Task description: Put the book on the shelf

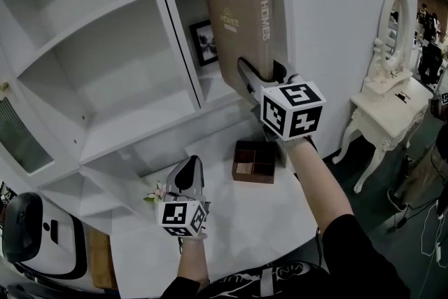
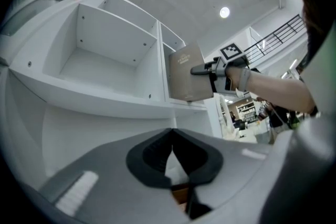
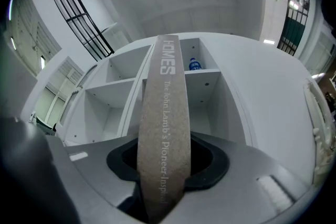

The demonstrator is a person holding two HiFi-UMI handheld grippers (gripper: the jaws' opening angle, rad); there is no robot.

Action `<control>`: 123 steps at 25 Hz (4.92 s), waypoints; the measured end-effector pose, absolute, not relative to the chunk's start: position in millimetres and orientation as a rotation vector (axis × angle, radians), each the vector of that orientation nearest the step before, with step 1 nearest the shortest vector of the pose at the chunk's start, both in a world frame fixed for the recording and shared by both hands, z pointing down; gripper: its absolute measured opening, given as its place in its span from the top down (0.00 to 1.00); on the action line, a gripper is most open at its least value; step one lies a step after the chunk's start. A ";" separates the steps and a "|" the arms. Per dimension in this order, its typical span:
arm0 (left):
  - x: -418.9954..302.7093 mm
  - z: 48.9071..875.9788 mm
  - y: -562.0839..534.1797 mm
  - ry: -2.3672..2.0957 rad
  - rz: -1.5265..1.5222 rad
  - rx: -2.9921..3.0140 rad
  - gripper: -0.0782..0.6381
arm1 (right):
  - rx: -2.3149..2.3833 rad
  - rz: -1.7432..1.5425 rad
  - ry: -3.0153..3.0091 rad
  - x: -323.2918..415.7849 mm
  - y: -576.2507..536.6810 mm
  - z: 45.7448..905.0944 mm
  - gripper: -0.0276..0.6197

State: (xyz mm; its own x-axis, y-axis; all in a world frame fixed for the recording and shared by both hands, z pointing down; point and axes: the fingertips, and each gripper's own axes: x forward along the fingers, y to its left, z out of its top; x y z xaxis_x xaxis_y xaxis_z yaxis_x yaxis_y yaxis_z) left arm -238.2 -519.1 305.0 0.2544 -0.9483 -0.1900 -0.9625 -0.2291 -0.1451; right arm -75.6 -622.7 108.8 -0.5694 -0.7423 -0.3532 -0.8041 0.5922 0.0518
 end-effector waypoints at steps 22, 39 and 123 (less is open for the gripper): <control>-264.1 315.1 -543.3 1.878 0.097 -2.249 0.89 | -1.261 0.156 2.781 -158.0 -715.5 105.4 0.68; -281.4 321.9 -547.9 1.918 0.091 -2.246 0.89 | -1.310 0.141 2.795 -188.8 -740.3 103.5 0.68; -261.8 346.7 -322.0 1.950 0.062 -2.220 0.89 | -1.003 0.050 2.923 -67.5 -403.5 330.1 0.95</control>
